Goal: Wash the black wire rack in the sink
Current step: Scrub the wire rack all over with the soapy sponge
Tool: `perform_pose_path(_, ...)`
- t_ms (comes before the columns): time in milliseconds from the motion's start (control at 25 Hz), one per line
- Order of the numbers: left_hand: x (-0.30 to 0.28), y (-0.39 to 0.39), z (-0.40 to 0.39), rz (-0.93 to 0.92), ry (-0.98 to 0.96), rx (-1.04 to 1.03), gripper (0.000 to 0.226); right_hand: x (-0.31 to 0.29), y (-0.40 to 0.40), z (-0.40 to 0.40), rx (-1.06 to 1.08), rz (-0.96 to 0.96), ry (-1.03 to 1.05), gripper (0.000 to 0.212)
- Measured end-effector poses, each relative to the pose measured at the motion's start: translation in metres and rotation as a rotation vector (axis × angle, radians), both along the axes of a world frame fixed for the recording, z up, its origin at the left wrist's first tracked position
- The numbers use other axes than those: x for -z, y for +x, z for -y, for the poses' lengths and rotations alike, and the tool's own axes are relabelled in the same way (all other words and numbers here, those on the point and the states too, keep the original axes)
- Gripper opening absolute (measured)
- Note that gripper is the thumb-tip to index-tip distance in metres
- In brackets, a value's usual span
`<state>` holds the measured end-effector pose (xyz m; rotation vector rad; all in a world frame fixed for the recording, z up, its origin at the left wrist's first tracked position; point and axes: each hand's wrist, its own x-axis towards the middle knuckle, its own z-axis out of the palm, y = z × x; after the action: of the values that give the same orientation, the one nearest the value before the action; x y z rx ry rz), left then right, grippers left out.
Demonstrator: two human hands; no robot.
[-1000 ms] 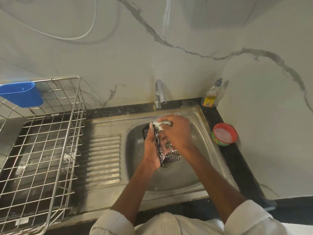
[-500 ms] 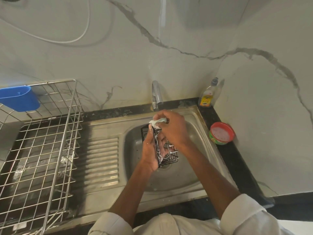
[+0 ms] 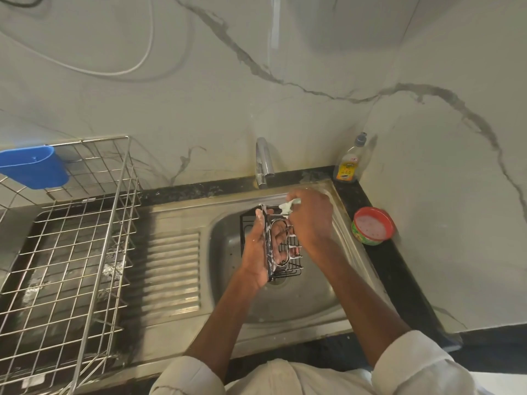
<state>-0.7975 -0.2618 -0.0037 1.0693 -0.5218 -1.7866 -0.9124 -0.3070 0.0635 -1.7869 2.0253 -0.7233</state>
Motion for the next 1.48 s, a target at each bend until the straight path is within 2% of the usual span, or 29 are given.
perform_pose_path(40,0.0,-0.001,-0.001,-0.009,-0.011,0.011,0.087,0.0,0.003,-0.002,-0.025,-0.01,-0.003,0.033)
perform_pose_path(160,0.004,-0.002,-0.003,-0.013,0.021,0.011,0.089,-0.01,0.003,-0.002,-0.206,0.148,0.079,0.027)
perform_pose_path(240,0.01,-0.003,-0.001,0.006,0.041,0.032,0.091,-0.015,0.004,0.0,-0.17,0.219,0.054,0.024)
perform_pose_path(320,0.011,-0.003,0.0,0.035,0.073,0.006,0.078,-0.019,0.013,-0.01,-0.084,0.246,-0.006,0.024)
perform_pose_path(440,0.009,-0.003,-0.001,-0.01,0.073,-0.039,0.062,-0.021,0.021,-0.028,-0.21,0.155,0.024,0.026)
perform_pose_path(520,0.006,-0.006,-0.005,0.047,0.064,-0.037,0.073,-0.031,0.019,-0.024,-0.231,0.131,0.034,0.026)
perform_pose_path(600,0.001,-0.007,-0.006,0.069,0.041,-0.046,0.078,-0.035,0.017,-0.018,-0.191,0.227,-0.007,0.025)
perform_pose_path(680,0.009,-0.001,0.004,0.046,0.017,-0.081,0.066,-0.026,0.017,-0.024,-0.247,0.205,0.077,0.027)
perform_pose_path(760,0.03,0.007,0.012,0.035,0.078,-0.133,0.049,-0.009,0.011,-0.036,-0.364,0.123,0.222,0.028)
perform_pose_path(800,0.031,0.01,0.011,0.034,0.083,-0.138,0.049,-0.005,0.007,-0.038,-0.395,0.114,0.265,0.028)
perform_pose_path(840,0.026,0.008,0.006,0.048,0.079,-0.129,0.052,-0.003,0.005,-0.035,-0.373,0.14,0.261,0.027)
perform_pose_path(960,0.008,-0.007,-0.008,0.179,0.056,-0.042,0.074,-0.01,0.016,-0.01,-0.165,0.222,0.042,0.026)
perform_pose_path(1040,0.001,-0.01,-0.008,0.179,0.007,-0.016,0.077,-0.008,0.024,-0.006,-0.18,0.186,-0.04,0.028)
perform_pose_path(1120,0.008,-0.003,0.003,0.122,-0.01,-0.059,0.072,0.003,0.015,-0.007,-0.239,0.091,-0.02,0.029)
perform_pose_path(1240,0.025,0.004,0.01,0.092,-0.027,-0.024,0.089,0.009,-0.012,0.003,-0.11,-0.053,0.045,0.029)
perform_pose_path(1360,0.031,-0.003,0.009,0.066,0.013,0.024,0.096,-0.001,-0.006,0.008,-0.173,0.134,0.03,0.025)
perform_pose_path(1480,0.028,-0.007,0.007,-0.014,-0.004,0.0,0.082,0.008,-0.007,0.01,-0.149,0.064,0.024,0.03)
